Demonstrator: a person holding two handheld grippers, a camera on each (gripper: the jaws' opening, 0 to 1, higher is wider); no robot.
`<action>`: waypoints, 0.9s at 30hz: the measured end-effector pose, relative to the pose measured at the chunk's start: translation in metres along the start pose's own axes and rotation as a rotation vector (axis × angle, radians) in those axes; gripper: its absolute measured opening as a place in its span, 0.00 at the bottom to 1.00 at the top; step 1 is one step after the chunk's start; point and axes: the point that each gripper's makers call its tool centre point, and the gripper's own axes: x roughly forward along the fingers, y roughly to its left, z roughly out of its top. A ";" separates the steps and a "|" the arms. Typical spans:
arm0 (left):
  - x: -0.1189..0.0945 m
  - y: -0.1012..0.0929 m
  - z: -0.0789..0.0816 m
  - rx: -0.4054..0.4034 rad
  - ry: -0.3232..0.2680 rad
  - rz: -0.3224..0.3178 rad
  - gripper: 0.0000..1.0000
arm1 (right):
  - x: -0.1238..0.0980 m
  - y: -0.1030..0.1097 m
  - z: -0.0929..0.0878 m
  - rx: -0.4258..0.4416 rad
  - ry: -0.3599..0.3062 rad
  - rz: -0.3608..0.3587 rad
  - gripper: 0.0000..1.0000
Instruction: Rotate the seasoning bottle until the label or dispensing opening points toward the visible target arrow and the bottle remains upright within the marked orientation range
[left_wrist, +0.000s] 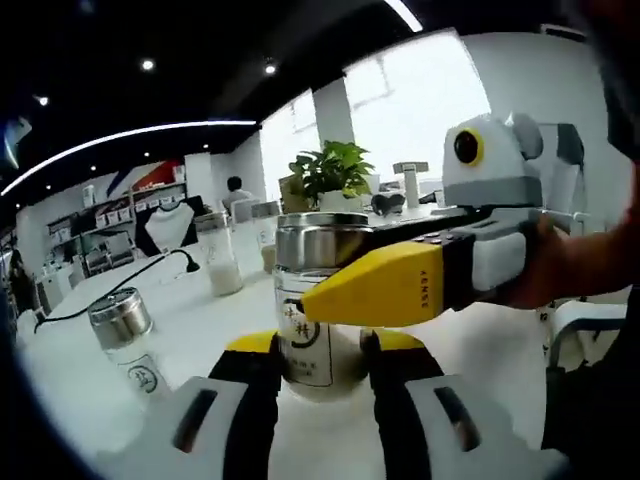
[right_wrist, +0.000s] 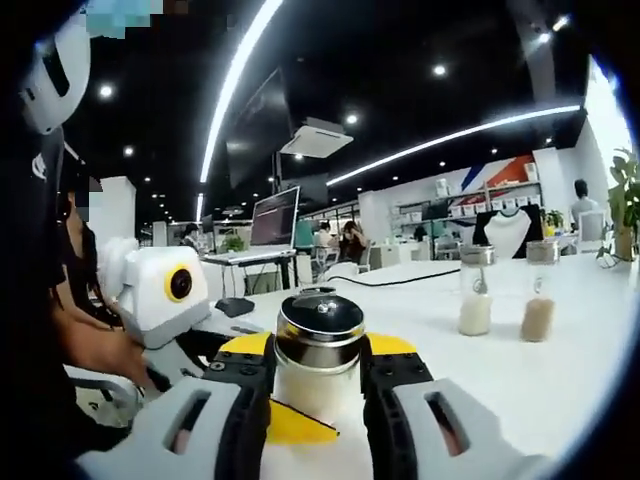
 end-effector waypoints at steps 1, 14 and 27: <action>-0.001 -0.004 0.002 -0.013 -0.012 -0.043 0.37 | -0.002 0.004 0.001 -0.006 0.002 0.036 0.31; -0.012 -0.033 0.006 -0.018 -0.043 -0.281 0.37 | -0.015 0.032 0.004 -0.079 0.040 0.231 0.31; -0.004 0.010 -0.001 0.171 0.039 0.146 0.36 | 0.003 0.004 -0.006 0.027 0.006 -0.004 0.32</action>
